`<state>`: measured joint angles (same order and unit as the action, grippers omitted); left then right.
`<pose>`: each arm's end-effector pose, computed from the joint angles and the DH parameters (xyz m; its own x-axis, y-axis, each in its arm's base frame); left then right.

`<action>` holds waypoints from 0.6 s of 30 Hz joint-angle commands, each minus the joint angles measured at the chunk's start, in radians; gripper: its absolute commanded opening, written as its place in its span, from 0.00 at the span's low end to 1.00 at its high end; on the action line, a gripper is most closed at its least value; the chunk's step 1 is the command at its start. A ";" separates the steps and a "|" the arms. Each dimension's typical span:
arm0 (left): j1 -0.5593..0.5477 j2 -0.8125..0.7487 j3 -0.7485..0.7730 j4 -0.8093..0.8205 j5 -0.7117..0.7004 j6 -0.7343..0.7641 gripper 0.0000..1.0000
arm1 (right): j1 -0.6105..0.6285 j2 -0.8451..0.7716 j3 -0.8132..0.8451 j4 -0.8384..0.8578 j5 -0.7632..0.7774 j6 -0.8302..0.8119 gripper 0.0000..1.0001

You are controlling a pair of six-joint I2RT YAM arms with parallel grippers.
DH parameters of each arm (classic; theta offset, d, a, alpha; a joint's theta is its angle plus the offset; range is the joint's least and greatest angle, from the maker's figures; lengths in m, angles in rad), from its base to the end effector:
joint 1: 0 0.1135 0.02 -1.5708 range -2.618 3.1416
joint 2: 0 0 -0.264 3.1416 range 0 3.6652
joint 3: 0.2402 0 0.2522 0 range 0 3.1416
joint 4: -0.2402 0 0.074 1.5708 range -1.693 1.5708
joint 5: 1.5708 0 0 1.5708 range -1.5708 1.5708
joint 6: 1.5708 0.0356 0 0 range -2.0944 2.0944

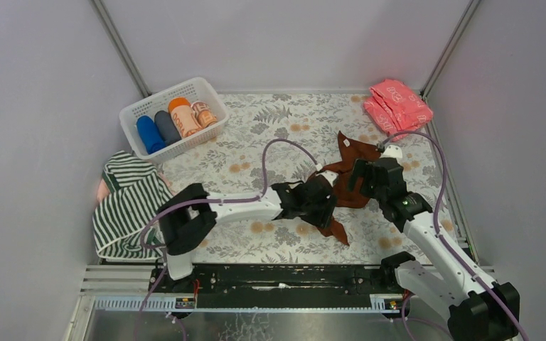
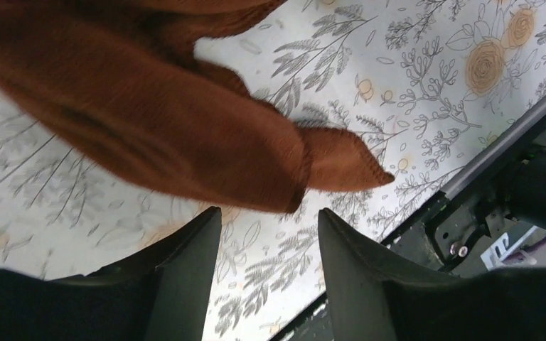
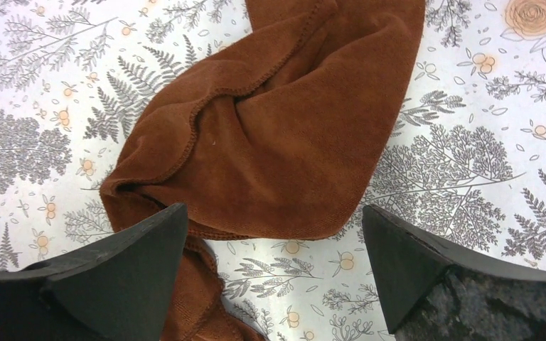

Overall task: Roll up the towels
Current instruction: Place the towel at the center of the board.

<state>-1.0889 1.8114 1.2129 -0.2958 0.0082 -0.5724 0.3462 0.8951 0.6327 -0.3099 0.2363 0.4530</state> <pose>0.1794 -0.3437 0.1960 -0.7850 0.3323 -0.5228 0.5511 0.7600 -0.3445 0.1894 0.0595 0.2551 -0.5214 0.2643 -0.8114 0.0928 0.9628 0.2539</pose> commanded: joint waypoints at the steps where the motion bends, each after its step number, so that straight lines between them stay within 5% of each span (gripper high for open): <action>1: -0.011 0.091 0.084 0.058 0.020 0.016 0.47 | 0.006 -0.023 -0.035 0.051 0.037 0.037 0.99; 10: 0.121 0.060 -0.085 -0.075 -0.142 0.017 0.13 | 0.006 0.024 -0.046 0.100 -0.070 0.017 0.99; 18: 0.441 -0.083 -0.236 -0.181 -0.254 0.017 0.14 | 0.006 0.144 -0.015 0.174 -0.250 0.011 0.99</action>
<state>-0.7876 1.7618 1.0229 -0.3477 -0.1249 -0.5648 0.3466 0.9890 0.5838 -0.2092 0.0975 0.4713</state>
